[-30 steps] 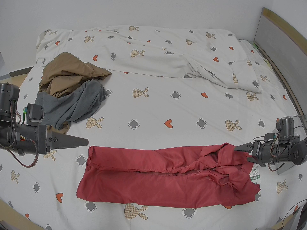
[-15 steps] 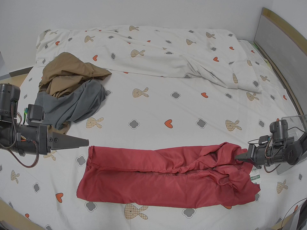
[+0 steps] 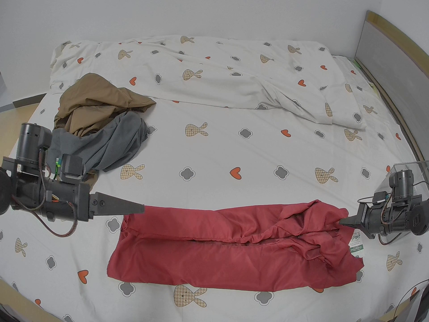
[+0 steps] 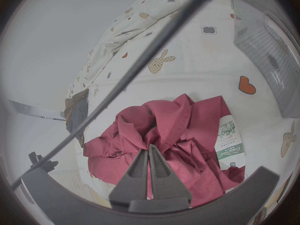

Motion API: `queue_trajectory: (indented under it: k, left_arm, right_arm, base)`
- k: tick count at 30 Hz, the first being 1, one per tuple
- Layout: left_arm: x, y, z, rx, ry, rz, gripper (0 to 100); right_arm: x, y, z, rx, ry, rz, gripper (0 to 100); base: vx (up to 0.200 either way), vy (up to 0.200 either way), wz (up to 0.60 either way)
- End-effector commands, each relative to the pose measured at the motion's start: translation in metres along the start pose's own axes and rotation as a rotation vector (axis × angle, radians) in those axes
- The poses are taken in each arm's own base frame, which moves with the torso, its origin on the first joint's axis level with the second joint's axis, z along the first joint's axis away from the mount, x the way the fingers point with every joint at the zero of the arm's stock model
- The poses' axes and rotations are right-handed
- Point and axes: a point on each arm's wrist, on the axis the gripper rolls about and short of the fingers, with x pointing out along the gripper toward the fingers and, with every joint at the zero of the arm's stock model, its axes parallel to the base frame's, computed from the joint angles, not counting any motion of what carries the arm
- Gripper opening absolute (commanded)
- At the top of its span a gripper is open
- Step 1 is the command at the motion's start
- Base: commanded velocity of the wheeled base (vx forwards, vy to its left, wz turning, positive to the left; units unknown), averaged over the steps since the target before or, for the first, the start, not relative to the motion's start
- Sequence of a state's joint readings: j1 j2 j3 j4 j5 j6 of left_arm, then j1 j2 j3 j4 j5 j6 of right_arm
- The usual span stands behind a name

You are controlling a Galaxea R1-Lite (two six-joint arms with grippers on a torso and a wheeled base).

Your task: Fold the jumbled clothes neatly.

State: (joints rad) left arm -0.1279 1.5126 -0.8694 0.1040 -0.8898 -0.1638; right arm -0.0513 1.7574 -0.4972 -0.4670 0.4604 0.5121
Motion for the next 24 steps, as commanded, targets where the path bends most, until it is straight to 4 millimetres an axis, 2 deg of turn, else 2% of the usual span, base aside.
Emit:
queue_trajectory:
  k: [1,5,11,17,24]
  left_arm:
    - [0.053,0.050,-0.007,-0.073,0.111,-0.008,100]
    - [0.081,0.088,-0.012,-0.033,0.162,0.009,100]
    - [0.091,0.128,-0.013,-0.064,0.177,0.057,100]
    - [0.097,0.157,-0.015,-0.102,0.184,0.104,100]
    - [0.102,0.168,-0.019,-0.111,0.207,0.194,100]
  right_arm:
    - [-0.006,-0.008,-0.002,0.001,-0.009,-0.020,0]
    - [-0.008,-0.009,-0.005,0.002,-0.007,-0.025,0]
    - [-0.015,-0.009,-0.005,0.002,-0.024,-0.021,0]
    - [-0.018,-0.006,-0.006,-0.007,-0.031,-0.011,0]
    - [-0.018,-0.008,-0.007,-0.003,-0.029,-0.020,0]
  base:
    - [0.000,0.000,0.00]
    - [0.000,0.000,0.00]
    - [0.000,0.000,0.00]
    - [0.000,0.000,0.00]
    - [0.000,0.000,0.00]
